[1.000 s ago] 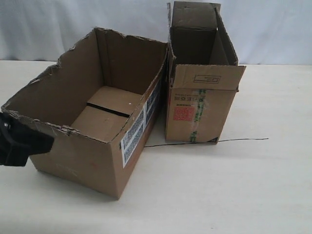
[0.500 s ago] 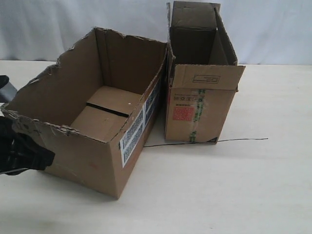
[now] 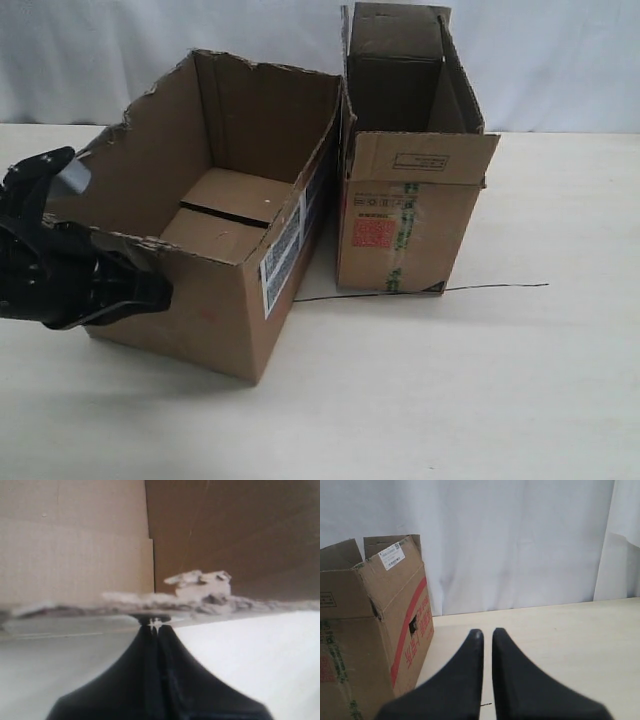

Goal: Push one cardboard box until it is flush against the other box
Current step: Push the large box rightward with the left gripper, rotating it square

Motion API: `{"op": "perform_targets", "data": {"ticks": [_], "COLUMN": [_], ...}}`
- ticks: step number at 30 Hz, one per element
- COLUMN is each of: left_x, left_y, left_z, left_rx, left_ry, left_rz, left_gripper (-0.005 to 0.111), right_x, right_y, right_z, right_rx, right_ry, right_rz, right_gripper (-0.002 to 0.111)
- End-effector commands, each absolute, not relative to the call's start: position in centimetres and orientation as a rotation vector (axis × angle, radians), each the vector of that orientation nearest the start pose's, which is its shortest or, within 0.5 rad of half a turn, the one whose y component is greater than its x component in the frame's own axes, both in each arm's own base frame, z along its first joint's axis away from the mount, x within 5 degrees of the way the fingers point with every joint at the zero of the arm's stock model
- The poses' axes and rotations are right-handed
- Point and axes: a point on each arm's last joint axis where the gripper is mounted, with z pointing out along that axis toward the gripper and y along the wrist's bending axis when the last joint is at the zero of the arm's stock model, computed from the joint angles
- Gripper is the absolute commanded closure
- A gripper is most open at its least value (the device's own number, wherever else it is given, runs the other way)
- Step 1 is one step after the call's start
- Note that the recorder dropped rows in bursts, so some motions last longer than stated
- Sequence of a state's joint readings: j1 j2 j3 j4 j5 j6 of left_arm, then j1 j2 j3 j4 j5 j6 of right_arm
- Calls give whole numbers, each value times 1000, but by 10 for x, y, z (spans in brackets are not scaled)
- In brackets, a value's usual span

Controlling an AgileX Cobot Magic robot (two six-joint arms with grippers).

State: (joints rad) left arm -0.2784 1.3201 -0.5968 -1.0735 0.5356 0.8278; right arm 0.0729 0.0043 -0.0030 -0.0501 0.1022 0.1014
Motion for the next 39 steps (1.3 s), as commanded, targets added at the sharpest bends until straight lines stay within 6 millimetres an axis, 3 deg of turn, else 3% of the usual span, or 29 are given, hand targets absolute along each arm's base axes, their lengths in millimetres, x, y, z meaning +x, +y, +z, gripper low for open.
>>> {"op": "perform_targets", "data": {"ticks": [1, 11, 20, 39], "left_x": [222, 239, 245, 264], "left_y": [-106, -112, -118, -121], "left_z": [208, 200, 186, 201], "left_rx": [270, 208, 281, 281], "left_ry": [2405, 2301, 2318, 2259], "left_rz": [-800, -860, -890, -849], "left_gripper": [107, 107, 107, 107], "right_x": [56, 56, 56, 56], "right_y": [3, 3, 3, 3], "right_z": [204, 204, 204, 204], "right_rx": [-18, -18, -18, -18], "right_ry": [1587, 1587, 1587, 1587], "right_rz": [84, 84, 84, 84], "right_gripper": [103, 103, 103, 103]}}
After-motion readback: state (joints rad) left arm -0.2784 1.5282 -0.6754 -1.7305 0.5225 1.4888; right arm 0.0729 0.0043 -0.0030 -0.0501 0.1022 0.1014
